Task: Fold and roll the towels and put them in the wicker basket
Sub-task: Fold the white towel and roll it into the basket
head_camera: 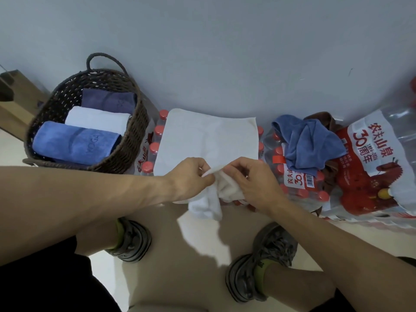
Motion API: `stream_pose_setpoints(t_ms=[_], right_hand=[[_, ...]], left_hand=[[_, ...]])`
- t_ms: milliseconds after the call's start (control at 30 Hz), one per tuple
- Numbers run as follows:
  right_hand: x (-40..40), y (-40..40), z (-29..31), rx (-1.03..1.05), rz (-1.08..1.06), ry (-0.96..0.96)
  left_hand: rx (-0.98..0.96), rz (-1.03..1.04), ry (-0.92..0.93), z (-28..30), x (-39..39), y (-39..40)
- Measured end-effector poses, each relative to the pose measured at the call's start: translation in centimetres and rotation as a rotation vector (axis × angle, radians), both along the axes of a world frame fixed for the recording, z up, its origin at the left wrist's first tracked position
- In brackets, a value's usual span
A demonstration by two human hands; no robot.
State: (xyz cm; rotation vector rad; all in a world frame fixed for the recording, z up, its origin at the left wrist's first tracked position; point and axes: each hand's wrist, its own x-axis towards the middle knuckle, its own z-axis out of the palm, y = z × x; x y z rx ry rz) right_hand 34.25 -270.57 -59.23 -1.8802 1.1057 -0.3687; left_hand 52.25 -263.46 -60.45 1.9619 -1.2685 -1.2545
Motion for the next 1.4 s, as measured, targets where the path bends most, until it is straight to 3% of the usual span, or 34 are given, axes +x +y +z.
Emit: stream_pose_setpoints(t_ms=[133,367,500,567,733,800,933,1133,1233,1300,1400], right_hand=[[-1.2,-1.1,-1.1,-0.007,-0.021,0.056],[-4.6,-3.8,-4.3,-0.008,-0.13,0.249],[-4.9,-3.8,-4.8,0.02,-0.059,0.338],[-3.8,-3.6,-4.0,0.051,-0.002,0.286],[1.0,-2.4,1.3,0.289,0.074,-0.164],[1.8,-2.2,2.7,0.315,0.117,-0.186],[1.7,-2.6,2.7,0.195,0.111,-0.116],[0.4,-3.5,1.3,0.198,-0.101,-0.107],[-0.2,-4.3,1.0,0.194,-0.149,-0.093],[-0.5,-4.9,0.7,0.231,-0.155,-0.079],[-0.9,-5.4,0.2,0.293,-0.143,-0.019]], left_hand=[[0.128,-0.043,-0.024,0.3,0.7,-0.2],[0.115,-0.224,-0.234,1.8,2.6,-1.1],[0.009,-0.176,-0.113,2.5,2.7,-1.6],[-0.032,-0.182,-0.068,3.0,2.6,-1.9],[-0.114,-0.234,0.003,4.4,1.9,-2.5],[-0.141,-0.241,0.025,4.9,1.9,-2.8],[-0.188,-0.281,-0.135,5.5,3.2,-3.2],[0.142,-0.472,-0.062,7.1,6.2,-3.3],[0.353,-0.588,-0.233,7.6,8.2,-3.7],[0.414,-0.583,-0.342,7.6,9.5,-4.2],[0.387,-0.465,-0.258,7.7,11.2,-4.5]])
